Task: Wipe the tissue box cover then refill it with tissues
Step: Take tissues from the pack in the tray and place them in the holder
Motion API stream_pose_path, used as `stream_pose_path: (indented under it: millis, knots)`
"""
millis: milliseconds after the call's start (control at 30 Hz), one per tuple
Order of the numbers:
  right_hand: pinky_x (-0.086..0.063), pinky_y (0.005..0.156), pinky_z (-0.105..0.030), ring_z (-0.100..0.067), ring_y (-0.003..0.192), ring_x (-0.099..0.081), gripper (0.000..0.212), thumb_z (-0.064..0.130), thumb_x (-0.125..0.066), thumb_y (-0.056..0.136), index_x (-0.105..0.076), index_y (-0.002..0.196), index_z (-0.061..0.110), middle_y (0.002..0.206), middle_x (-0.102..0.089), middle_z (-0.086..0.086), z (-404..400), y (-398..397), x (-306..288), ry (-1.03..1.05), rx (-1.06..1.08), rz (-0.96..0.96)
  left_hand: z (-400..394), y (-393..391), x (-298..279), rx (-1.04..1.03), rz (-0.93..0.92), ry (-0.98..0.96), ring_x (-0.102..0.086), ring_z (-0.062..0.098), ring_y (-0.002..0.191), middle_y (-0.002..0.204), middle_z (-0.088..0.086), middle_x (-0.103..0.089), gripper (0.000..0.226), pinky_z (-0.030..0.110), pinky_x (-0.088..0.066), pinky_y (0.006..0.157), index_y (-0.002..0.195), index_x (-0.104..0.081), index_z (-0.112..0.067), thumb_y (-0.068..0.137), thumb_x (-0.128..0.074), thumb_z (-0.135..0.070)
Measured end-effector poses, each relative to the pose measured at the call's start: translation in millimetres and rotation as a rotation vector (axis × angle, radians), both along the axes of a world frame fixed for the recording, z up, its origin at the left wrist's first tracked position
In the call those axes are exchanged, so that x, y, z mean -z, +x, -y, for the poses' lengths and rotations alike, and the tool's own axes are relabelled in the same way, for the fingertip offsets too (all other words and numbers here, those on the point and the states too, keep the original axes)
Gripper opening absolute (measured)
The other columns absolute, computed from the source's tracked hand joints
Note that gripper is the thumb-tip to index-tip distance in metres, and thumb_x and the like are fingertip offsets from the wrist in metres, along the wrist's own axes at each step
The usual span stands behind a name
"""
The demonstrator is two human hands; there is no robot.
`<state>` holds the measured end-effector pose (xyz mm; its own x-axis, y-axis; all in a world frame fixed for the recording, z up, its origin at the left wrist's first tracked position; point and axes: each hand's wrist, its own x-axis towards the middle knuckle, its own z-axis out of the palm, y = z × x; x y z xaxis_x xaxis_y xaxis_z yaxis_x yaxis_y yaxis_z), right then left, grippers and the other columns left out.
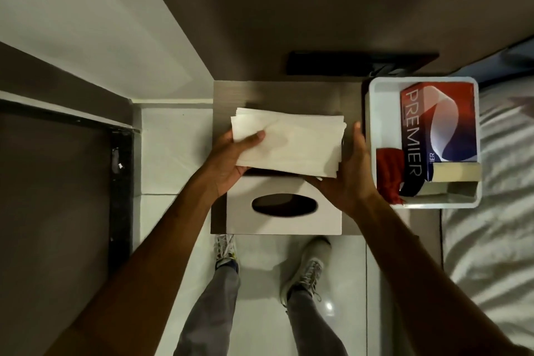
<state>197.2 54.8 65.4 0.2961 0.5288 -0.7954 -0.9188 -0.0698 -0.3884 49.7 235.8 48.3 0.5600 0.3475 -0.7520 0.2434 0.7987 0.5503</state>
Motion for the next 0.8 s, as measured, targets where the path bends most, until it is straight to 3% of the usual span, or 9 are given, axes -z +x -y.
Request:
stream_pose_path:
  millis: [67, 167, 300, 367, 600, 667, 800]
  knots:
    - [-0.059, 0.088, -0.052, -0.029, 0.112, -0.073, 0.055, 0.061, -0.072, 0.082, -0.07, 0.125, 0.027, 0.125, -0.074, -0.007, -7, 1, 7, -0.11, -0.012, 0.051, 2, 3, 7, 0.063, -0.115, 0.114, -0.078, 0.014, 0.097, 0.103, -0.004, -0.081, 0.022, 0.033, -0.065, 0.08, 0.111, -0.072, -0.023, 0.09, -0.075, -0.017]
    - [-0.064, 0.068, -0.033, -0.024, 0.101, -0.074, 0.034, 0.036, -0.086, 0.078, -0.071, 0.107, 0.026, 0.098, -0.08, 0.005, -8, 7, 23, -0.391, -0.151, 0.349, 4, 10, 23, 0.213, -0.344, 0.387, -0.069, 0.012, 0.099, 0.106, -0.008, -0.074, 0.018, 0.034, -0.057, 0.093, 0.107, -0.067, -0.029, 0.091, -0.074, -0.031]
    - [-0.058, 0.093, -0.034, -0.024, 0.108, -0.07, 0.039, 0.031, -0.078, 0.088, -0.07, 0.123, 0.015, 0.114, -0.075, -0.005, -10, 15, 47, -0.671, -0.387, 0.747, 10, 21, 41, 0.277, -0.53, 0.569, -0.061, 0.017, 0.101, 0.116, 0.0, -0.068, 0.036, 0.033, -0.05, 0.089, 0.123, -0.064, -0.016, 0.092, -0.073, -0.032]
    - [-0.05, 0.089, -0.025, -0.026, 0.108, -0.069, 0.038, 0.032, -0.076, 0.089, -0.07, 0.122, 0.014, 0.115, -0.075, -0.009, -13, 15, 54, -0.798, -0.426, 0.89, 13, 24, 44, 0.275, -0.576, 0.621, -0.064, 0.018, 0.101, 0.118, 0.006, -0.071, 0.038, 0.03, -0.05, 0.087, 0.126, -0.064, -0.013, 0.092, -0.074, -0.026]
    - [-0.05, 0.095, -0.032, -0.03, 0.114, -0.068, 0.032, 0.026, -0.069, 0.095, -0.069, 0.123, 0.01, 0.119, -0.074, -0.011, -19, 7, 58, -0.902, -0.519, 1.018, 25, 25, 35, 0.308, -0.556, 0.805, -0.064, 0.024, 0.125, 0.138, 0.01, -0.066, 0.049, 0.017, -0.043, 0.09, 0.14, -0.056, -0.008, 0.092, -0.068, -0.006]
    - [-0.046, 0.091, -0.027, -0.029, 0.114, -0.068, 0.031, 0.026, -0.067, 0.097, -0.069, 0.124, 0.011, 0.121, -0.073, -0.01, -19, 7, 59, -0.931, -0.525, 1.047, 27, 23, 34, 0.338, -0.541, 0.849, -0.062, 0.023, 0.128, 0.14, 0.009, -0.064, 0.052, 0.013, -0.041, 0.092, 0.144, -0.053, -0.008, 0.094, -0.066, -0.004]
    - [-0.035, 0.086, -0.021, -0.026, 0.113, -0.068, 0.031, 0.02, -0.066, 0.097, -0.068, 0.127, 0.012, 0.122, -0.073, -0.009, -17, 6, 61, -0.952, -0.518, 1.073, 30, 19, 35, 0.345, -0.522, 0.881, -0.06, 0.025, 0.131, 0.144, 0.01, -0.061, 0.058, 0.028, -0.048, 0.107, 0.15, -0.047, -0.01, 0.095, -0.062, 0.0]
